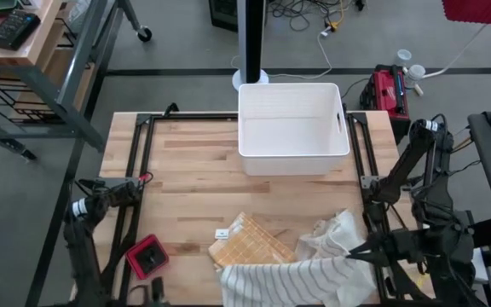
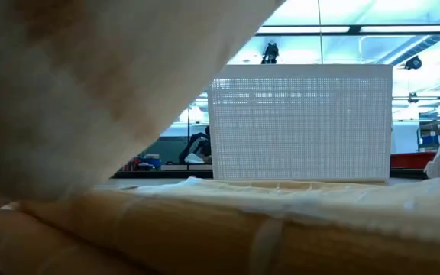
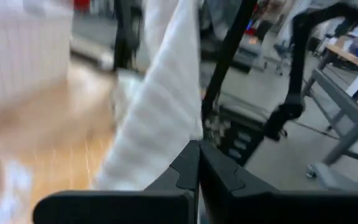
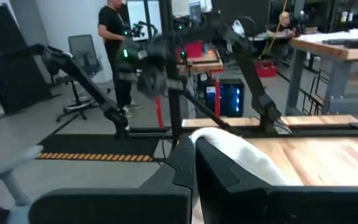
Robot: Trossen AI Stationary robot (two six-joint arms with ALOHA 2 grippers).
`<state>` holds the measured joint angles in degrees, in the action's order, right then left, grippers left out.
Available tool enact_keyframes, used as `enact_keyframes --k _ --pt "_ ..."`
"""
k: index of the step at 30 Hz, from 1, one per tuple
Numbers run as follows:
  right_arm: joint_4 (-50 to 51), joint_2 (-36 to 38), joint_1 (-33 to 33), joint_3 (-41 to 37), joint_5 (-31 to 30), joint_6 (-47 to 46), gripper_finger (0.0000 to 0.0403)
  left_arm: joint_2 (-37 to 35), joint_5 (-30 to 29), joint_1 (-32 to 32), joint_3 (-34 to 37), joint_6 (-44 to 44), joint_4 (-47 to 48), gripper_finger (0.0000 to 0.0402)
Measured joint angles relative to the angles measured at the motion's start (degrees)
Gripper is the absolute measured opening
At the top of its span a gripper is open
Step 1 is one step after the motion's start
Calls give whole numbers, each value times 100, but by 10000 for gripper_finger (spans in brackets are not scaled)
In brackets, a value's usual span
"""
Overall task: Fold towel
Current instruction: Fold the brown patterned towel
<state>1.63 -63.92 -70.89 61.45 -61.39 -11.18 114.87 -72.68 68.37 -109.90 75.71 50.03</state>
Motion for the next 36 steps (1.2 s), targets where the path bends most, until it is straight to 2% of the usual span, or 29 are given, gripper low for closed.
enact_keyframes --k 4,9,13,17,22,28,36 --pt "100 -1 -10 -4 28 -157 0 9 822 -227 1032 1192 -512 0" --pt "679 -217 -11 -24 33 -1014 0 11 988 -667 2261 2570 -1587 12" --pt "713 -485 -11 -24 34 -1206 0 11 1853 -1062 2926 3413 -2460 30" --pt "706 -654 -11 -24 33 -1210 0 11 2498 -1353 3282 3524 -2702 53" --pt "712 -785 -11 -24 33 -1219 0 9 2568 -1566 3431 3321 -2718 93" --pt "739 -847 -9 -24 33 -1221 0 9 2975 -1672 3549 3330 -2744 151" --pt "896 -857 -9 -24 35 -1281 0 9 2985 -1680 3557 2776 -3201 219"
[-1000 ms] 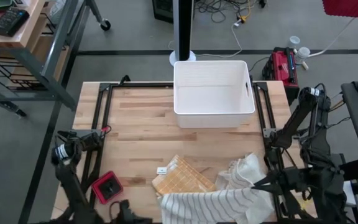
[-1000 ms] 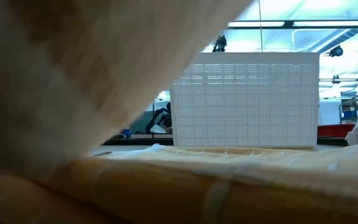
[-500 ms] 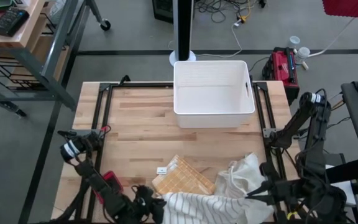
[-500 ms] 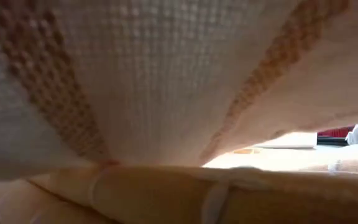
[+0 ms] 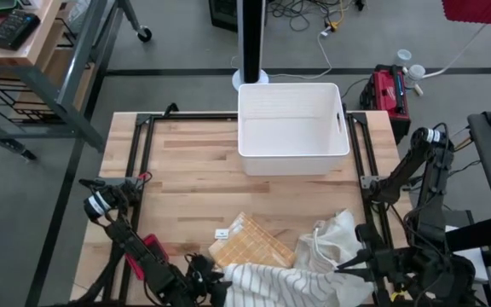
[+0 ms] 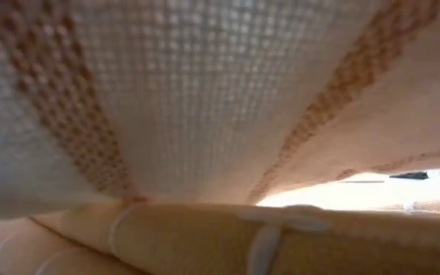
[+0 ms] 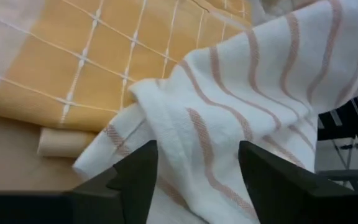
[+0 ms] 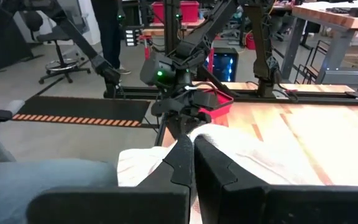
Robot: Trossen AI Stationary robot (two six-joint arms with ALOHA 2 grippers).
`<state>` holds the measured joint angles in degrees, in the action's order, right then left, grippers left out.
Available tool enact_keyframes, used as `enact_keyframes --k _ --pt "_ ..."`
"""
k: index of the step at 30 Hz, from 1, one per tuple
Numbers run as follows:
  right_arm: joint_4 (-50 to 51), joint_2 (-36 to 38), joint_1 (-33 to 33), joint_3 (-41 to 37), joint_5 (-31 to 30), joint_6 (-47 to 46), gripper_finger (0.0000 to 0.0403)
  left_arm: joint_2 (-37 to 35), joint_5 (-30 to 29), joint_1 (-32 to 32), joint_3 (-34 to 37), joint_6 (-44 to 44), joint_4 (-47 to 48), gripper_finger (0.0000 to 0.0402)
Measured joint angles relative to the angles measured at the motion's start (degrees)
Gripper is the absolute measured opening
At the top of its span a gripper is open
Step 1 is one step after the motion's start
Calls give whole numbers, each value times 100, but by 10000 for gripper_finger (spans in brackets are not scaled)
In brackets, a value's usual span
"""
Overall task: Fold towel
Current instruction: Fold the brown patterned towel
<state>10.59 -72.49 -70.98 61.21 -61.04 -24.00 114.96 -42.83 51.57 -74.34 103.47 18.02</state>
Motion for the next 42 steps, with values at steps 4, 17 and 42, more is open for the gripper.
enact_keyframes --k 4,17,42 --pt "0 0 0 0 2 1 0 59 -6 -42 1 5 -15 232" --pt "2 0 0 -2 20 12 0 649 -4 -335 3 -1413 -1738 176" --pt "-65 11 -240 1417 -2187 1941 0 -2322 -4591 1695 -1 -5857 -1679 0"
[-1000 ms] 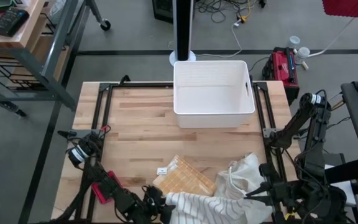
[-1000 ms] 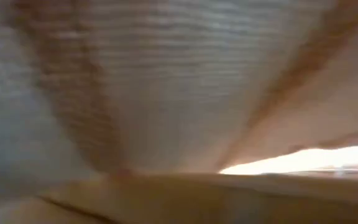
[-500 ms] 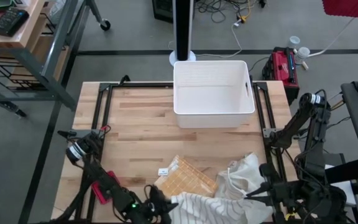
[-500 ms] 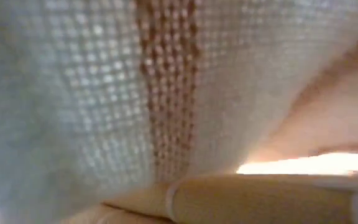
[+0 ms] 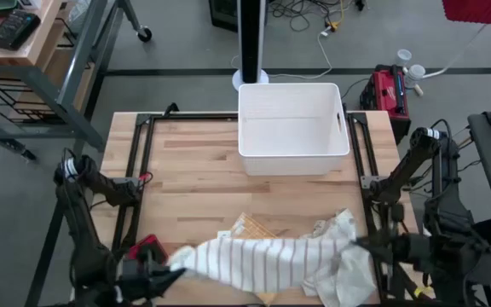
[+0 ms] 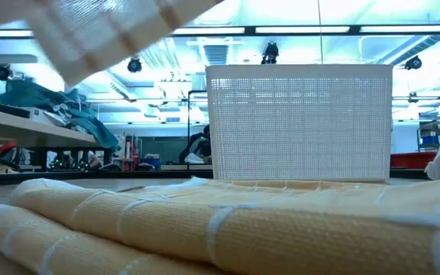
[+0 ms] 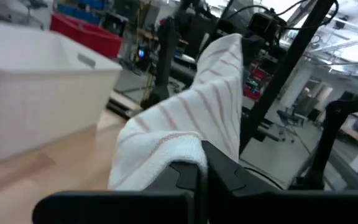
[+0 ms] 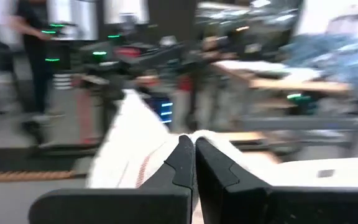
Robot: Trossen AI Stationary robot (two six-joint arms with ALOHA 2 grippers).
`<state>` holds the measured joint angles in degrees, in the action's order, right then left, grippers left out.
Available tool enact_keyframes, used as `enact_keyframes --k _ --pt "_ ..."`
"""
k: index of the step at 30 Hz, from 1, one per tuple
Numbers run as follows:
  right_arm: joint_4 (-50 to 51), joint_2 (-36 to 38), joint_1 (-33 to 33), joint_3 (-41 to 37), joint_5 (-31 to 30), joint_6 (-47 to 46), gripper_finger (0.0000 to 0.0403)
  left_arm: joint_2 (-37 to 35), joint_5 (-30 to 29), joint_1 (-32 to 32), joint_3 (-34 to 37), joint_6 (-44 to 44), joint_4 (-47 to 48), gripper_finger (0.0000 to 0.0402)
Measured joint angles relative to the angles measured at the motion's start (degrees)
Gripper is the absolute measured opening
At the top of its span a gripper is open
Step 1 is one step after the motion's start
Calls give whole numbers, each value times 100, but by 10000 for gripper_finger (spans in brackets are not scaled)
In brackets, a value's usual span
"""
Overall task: Fold towel
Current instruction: Fold the brown patterned towel
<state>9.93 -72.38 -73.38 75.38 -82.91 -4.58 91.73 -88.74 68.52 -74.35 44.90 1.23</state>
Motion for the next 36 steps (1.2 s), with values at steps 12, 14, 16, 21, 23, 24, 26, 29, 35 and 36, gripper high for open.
enact_keyframes --k 12,14,16,21,23,24,26,29,35,36 --pt "170 -29 48 333 655 122 0 -104 205 103 11 -675 -262 0" --pt "163 -50 101 284 617 106 0 -45 -33 112 15 -913 -230 0" --pt "196 -51 116 173 718 -76 0 -42 -96 91 16 -1067 -266 0" --pt "-335 -58 167 134 1185 435 0 -25 -130 87 -183 -1696 -266 0" --pt "-970 -51 166 128 1041 856 0 -30 -134 93 -489 -1912 -293 0" --pt "-1304 -31 166 134 971 1088 0 -35 -134 104 -663 -2086 -303 0" --pt "-1811 7 170 174 943 1541 0 -4 -135 117 -1056 -2454 -314 0" --pt "-1984 70 207 216 939 2223 0 109 -136 125 -1605 -2979 -313 0" --pt "-664 116 428 48 622 1483 0 317 -104 239 -1911 -2974 -303 0" --pt "-144 116 457 12 738 920 0 363 -83 284 -1844 -2801 -289 0"
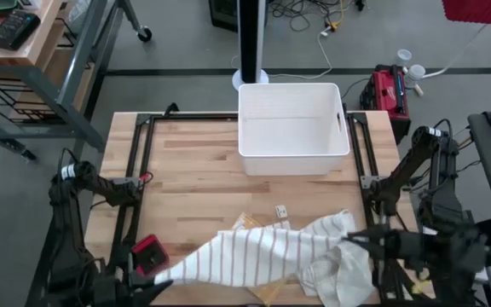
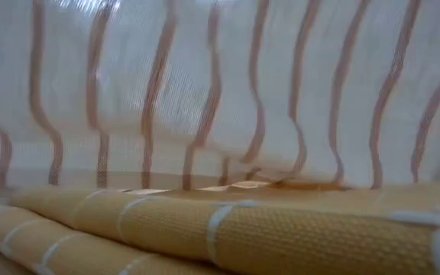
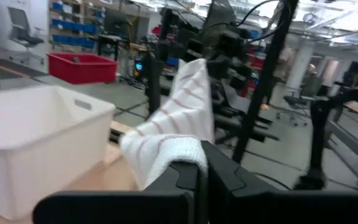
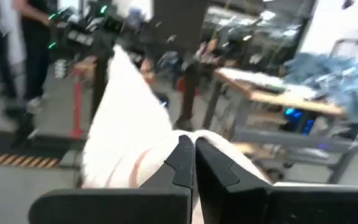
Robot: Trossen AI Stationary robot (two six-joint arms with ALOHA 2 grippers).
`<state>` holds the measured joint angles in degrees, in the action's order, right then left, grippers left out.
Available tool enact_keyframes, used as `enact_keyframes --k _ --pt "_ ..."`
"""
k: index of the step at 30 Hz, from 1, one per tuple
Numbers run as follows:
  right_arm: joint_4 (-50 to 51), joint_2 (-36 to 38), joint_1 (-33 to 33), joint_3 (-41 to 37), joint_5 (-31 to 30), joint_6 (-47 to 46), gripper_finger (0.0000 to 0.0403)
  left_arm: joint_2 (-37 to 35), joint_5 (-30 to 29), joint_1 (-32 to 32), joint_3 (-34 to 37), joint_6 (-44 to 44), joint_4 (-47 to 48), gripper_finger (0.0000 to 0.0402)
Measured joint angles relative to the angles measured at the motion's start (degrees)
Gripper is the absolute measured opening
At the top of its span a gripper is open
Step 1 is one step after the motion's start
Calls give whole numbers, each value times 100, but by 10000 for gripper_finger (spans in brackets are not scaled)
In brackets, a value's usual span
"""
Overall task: Fold towel
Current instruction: Fold the brown patterned towel
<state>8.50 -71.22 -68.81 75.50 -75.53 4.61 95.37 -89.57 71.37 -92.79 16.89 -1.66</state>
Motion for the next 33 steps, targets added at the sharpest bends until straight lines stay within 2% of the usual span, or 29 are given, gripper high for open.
enact_keyframes --k 3,6,9,13,15,19,24,26,27,28,30,33 --pt "1601 -33 59 -86 909 -1862 0 218 17 190 269 834 13 0" --pt "2294 -236 11 -223 1407 -3045 0 548 86 389 410 1815 7 0" --pt "2214 -483 -156 -341 2218 -3117 0 961 981 528 419 2650 -157 0" --pt "2021 -925 -241 -368 3278 -3186 0 1631 1859 567 421 3055 -741 0" --pt "1993 -1170 -208 -382 3236 -3175 0 1867 2077 560 432 3215 -725 0" --pt "1970 -1408 -42 -380 2519 -3036 0 1954 2088 557 445 3488 -94 0" --pt "1967 -1415 345 -407 1583 -2531 0 1724 1320 565 445 4871 1769 0" --pt "2044 -1416 562 -483 1394 -2292 0 1692 935 538 441 5662 2782 0" --pt "2099 -1416 698 -522 1364 -2260 0 1694 940 496 443 6120 3357 0" --pt "2195 -1416 847 -561 1347 -2268 0 1699 1049 443 444 6694 3904 0" --pt "2381 -1416 1168 -693 1357 -2476 0 1698 1633 310 473 8059 5014 0" --pt "2472 -1416 1671 -1039 1556 -2755 0 1736 3320 61 686 9908 6231 0"
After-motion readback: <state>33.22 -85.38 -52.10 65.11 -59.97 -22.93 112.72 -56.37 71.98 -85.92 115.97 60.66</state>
